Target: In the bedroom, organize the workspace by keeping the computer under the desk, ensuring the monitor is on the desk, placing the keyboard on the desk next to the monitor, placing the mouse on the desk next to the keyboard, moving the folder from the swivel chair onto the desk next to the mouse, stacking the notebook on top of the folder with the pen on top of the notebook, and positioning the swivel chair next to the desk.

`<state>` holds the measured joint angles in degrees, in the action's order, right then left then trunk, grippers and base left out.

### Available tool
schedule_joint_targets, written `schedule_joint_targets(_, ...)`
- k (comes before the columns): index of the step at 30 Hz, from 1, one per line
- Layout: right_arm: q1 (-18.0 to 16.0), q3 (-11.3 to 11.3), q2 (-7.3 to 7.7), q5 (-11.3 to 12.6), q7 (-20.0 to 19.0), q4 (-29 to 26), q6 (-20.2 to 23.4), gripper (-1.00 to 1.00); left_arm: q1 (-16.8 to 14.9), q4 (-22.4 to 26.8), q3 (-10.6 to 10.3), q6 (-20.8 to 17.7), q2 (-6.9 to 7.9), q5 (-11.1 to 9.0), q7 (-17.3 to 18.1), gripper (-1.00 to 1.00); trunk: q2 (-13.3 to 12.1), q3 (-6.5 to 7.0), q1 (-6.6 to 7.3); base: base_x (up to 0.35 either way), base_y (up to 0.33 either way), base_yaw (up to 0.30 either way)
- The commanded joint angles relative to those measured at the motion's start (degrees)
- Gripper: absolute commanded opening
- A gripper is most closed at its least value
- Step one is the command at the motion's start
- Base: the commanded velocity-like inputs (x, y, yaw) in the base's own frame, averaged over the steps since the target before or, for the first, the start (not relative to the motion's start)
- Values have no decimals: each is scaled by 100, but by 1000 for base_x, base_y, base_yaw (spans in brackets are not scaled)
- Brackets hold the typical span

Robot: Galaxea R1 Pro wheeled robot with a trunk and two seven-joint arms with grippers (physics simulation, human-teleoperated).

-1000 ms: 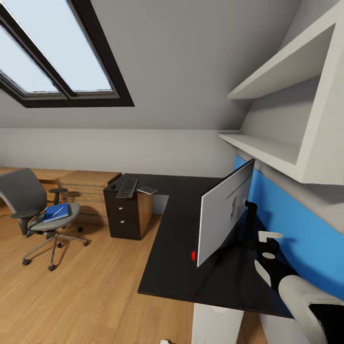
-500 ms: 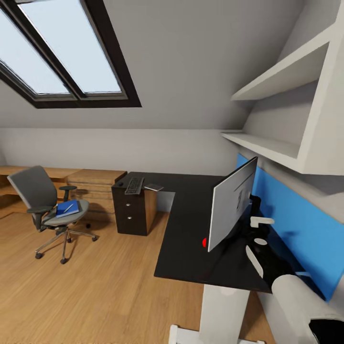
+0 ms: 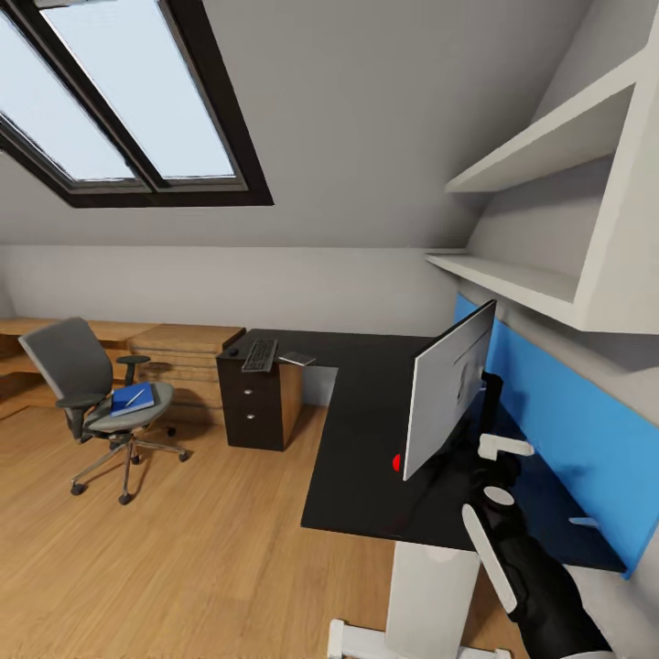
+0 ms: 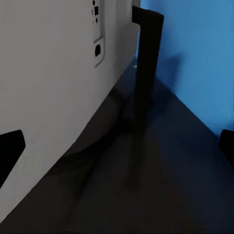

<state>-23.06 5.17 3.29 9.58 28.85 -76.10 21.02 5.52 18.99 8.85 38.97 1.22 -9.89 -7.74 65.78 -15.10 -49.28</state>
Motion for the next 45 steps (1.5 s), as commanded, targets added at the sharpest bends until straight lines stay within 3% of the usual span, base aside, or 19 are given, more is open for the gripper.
schedule_joint_targets(1, 13, 48, -19, 41, 62, -28, 35, 100, 2, 8, -14, 5, 1, -22, -10, 100, 5, -6, 0, -111, 217, 0)
schedule_joint_targets(6, 100, 398, -114, 36, 150, -111, 70, 100, 2, 3, -18, -3, 1, -14, 2, 100, 5, -6, 0, -131, 268, 0)
schedule_joint_targets(13, 214, 587, -126, 39, 328, -269, 22, 100, 0, -1, -23, -20, -7, -13, 17, 100, 5, -6, 0, -73, 308, 0)
schedule_joint_targets(23, 231, 641, -127, 25, 360, -275, -7, 100, 2, -1, -35, -19, -10, -13, 20, 100, 5, -6, 0, 213, 237, 0)
schedule_joint_targets(29, 232, 656, -134, -70, 681, -240, -62, 100, 2, -1, -38, -15, -18, -13, 18, 100, 5, -6, 0, 89, 45, 0)
schedule_joint_targets(33, 232, 659, -135, -257, 989, -214, -334, 100, 1, -1, -49, -13, -24, -13, 25, 100, 5, -6, 0, 43, 7, 0)
schedule_joint_targets(35, 232, 660, -136, -480, 1181, -200, -506, 100, 2, -1, -49, -13, -29, -13, 27, 100, 5, -6, 0, 207, 2, 0)
schedule_joint_targets(45, 232, 656, -136, -653, 1335, -23, -688, 100, 2, -1, -50, -13, -35, -5, 27, 100, 5, -6, 0, 173, 0, 0)
